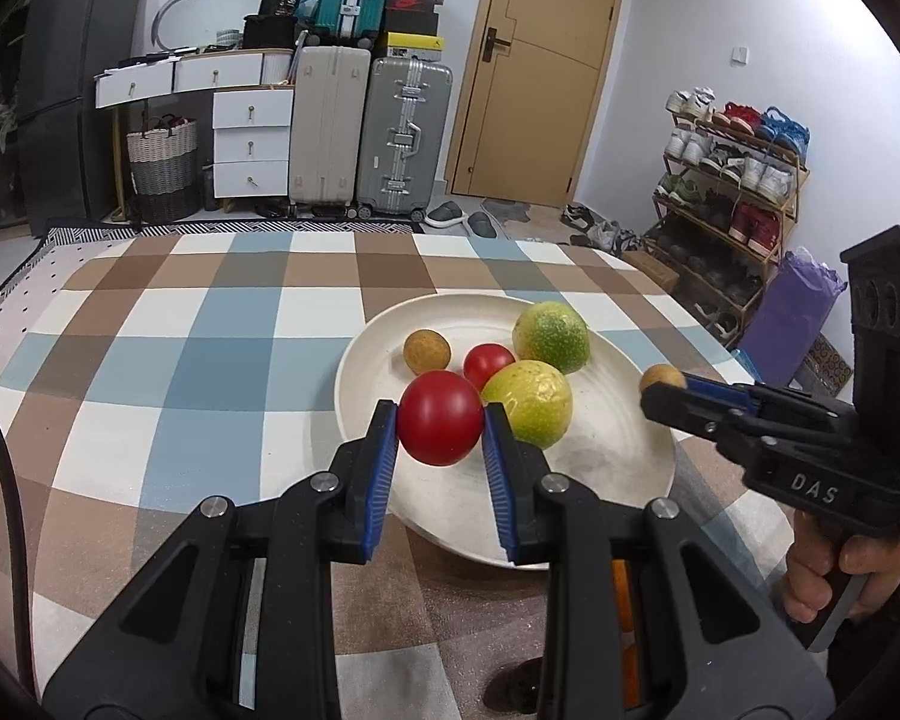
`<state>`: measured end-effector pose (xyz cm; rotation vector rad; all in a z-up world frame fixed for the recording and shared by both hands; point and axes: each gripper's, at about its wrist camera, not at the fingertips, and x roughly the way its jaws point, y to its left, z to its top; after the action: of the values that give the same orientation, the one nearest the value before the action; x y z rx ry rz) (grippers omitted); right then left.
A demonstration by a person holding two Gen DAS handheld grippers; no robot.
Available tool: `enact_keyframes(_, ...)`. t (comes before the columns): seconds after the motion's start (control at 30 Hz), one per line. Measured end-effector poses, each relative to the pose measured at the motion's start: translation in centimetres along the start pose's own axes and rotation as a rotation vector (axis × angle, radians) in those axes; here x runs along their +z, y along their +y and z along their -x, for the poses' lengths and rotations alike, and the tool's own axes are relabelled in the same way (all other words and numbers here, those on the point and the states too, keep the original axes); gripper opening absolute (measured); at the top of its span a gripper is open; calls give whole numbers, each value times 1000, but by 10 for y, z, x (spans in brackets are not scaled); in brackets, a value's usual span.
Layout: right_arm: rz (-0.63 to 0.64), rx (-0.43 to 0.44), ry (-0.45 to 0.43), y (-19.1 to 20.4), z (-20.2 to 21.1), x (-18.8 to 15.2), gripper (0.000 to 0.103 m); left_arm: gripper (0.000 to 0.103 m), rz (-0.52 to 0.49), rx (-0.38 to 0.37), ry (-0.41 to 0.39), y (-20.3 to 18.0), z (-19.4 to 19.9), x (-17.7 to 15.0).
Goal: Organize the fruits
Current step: 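Carry both fruits over the white plate and open both tools to drop them, then withdraw both tools from the plate toward the oranges and dark plums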
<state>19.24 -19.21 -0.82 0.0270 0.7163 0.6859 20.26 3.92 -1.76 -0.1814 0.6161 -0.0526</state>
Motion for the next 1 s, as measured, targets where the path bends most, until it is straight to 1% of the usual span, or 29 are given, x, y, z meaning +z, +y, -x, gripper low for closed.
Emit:
enact_keyframes(0.1,-9,-2,29,-2,-9,-1,26,26,-14,3,10,-3,-3,0)
enact_keyframes(0.2,-19,-10,28,-5,-10,-1,26,26,-20,10,14,-5,-4,-1)
enact_keyframes(0.4,-53,-32,65,-12,-18,0,26,26,-26,35,18,-7,-5,-1)
enact_keyframes(0.47,-61,-36,71,-14,-19,0,33,26,-25,45,19,-7,-5,-1)
enact_keyframes(0.53,-68,-35,65,-15,-18,0,34,26,-17,45,14,-4,-4,-1)
enact_keyframes(0.6,-75,-39,56,-17,-16,-1,36,29,-3,43,6,-1,-2,-1)
enact_keyframes(0.67,-80,-39,42,-18,-13,-1,40,42,10,45,-9,2,1,-1)
enact_keyframes(0.7,-81,-39,35,-18,-12,-1,41,46,15,48,-16,3,3,-1)
enact_keyframes(0.77,-77,-36,17,-17,-8,-1,49,64,22,57,-38,5,7,-2)
enact_keyframes(0.8,-73,-37,9,-17,-7,-1,50,69,24,60,-46,5,9,-2)
enact_keyframes(0.83,-68,-39,2,-16,-6,-1,55,76,23,64,-50,6,11,-3)
enact_keyframes(0.87,-64,-40,-4,-15,-5,-1,62,82,20,66,-50,6,11,-3)
enact_keyframes(0.9,-61,-43,-12,-14,-3,-1,66,83,15,69,-45,6,12,-4)
enact_keyframes(0.97,-59,-50,-30,-13,0,-1,79,83,4,74,-38,5,12,-4)
enact_keyframes(1.0,-58,-56,-33,-13,1,-1,84,84,-1,75,-32,5,13,-5)
